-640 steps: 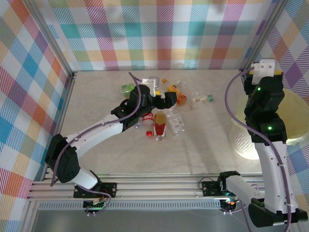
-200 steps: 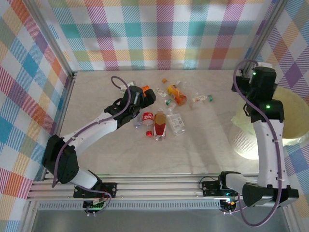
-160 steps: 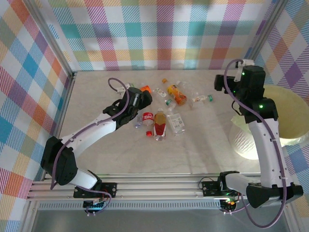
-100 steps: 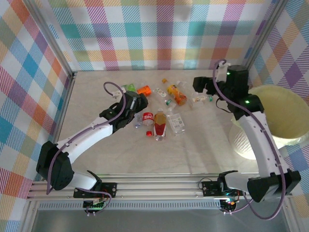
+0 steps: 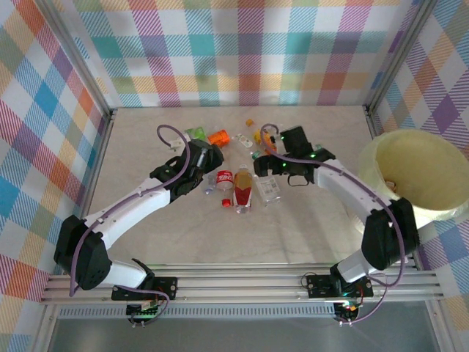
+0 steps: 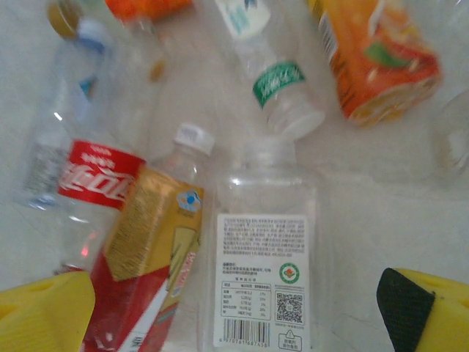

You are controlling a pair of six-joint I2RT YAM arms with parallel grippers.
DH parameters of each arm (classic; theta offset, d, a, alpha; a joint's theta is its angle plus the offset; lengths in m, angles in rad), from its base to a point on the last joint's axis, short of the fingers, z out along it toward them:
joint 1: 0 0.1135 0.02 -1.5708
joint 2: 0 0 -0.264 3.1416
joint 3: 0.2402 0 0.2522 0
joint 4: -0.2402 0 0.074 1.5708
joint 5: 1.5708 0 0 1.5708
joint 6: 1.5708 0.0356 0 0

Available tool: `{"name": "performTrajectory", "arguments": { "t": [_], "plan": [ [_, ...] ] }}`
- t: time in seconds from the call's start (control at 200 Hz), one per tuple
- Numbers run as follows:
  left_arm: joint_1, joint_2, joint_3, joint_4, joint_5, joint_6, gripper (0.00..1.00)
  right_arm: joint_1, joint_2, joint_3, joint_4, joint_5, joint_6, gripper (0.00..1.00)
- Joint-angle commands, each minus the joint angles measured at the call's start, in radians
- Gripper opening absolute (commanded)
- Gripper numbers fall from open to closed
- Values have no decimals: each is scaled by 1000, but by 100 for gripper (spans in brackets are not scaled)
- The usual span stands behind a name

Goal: Put the plastic bottles in the bin

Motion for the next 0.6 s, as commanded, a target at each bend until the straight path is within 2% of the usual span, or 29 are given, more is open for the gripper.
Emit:
{"name": "performTrajectory", "arguments": {
  "t": [0.0,0.09,0.27,0.595],
  "plan": [
    [10,-30,-3,-36,-9,-4,100,17,37,-30,32,65,-36,100],
    [10,-41,-15,-46,-23,-22,100,21,75,-39,19,23,-75,100],
    [10,-56,-35,-45,-29,-42,100,35,135,-65,19,73,-72,100],
    [10,-34,-19,-69,-23,-54,100,60,229,-71,26,43,-81,100]
  ]
}}
